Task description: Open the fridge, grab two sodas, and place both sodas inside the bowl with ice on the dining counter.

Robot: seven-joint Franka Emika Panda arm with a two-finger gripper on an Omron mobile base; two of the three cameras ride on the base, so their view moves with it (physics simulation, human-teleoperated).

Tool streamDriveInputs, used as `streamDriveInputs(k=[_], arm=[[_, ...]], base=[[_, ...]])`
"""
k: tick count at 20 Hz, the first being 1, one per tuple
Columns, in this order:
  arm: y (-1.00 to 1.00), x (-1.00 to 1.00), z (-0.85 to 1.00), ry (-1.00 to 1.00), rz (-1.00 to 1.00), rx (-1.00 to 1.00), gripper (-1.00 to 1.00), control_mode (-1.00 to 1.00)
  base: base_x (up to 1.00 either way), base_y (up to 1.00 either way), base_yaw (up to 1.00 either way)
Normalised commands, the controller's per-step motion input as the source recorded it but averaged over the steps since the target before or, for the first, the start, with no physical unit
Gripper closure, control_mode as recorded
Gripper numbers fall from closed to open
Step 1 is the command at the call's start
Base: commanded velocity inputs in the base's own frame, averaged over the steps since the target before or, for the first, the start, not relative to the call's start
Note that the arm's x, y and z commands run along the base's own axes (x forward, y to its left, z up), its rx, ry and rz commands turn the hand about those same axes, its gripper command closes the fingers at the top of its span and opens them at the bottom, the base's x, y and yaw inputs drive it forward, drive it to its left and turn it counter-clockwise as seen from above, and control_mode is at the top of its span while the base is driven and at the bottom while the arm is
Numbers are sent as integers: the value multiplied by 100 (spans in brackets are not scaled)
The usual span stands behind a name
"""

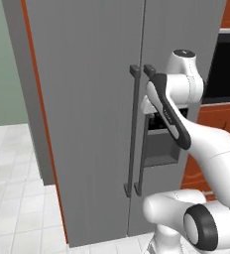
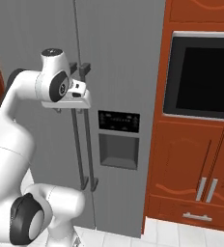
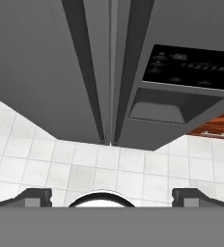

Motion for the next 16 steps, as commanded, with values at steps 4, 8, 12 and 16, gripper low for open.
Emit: streamDriveInputs(k=[4, 8, 12, 16], arm=[[0, 0, 0, 0, 0, 0, -100, 100], [0, 0, 0, 0, 0, 0, -100, 100], [0, 0, -8, 0, 1, -1, -100, -100], [0, 42, -20, -13, 1, 0, -100, -100]], base=[[-41, 0, 0], [-40, 0, 0], [-8, 0, 1], [0, 0, 0]])
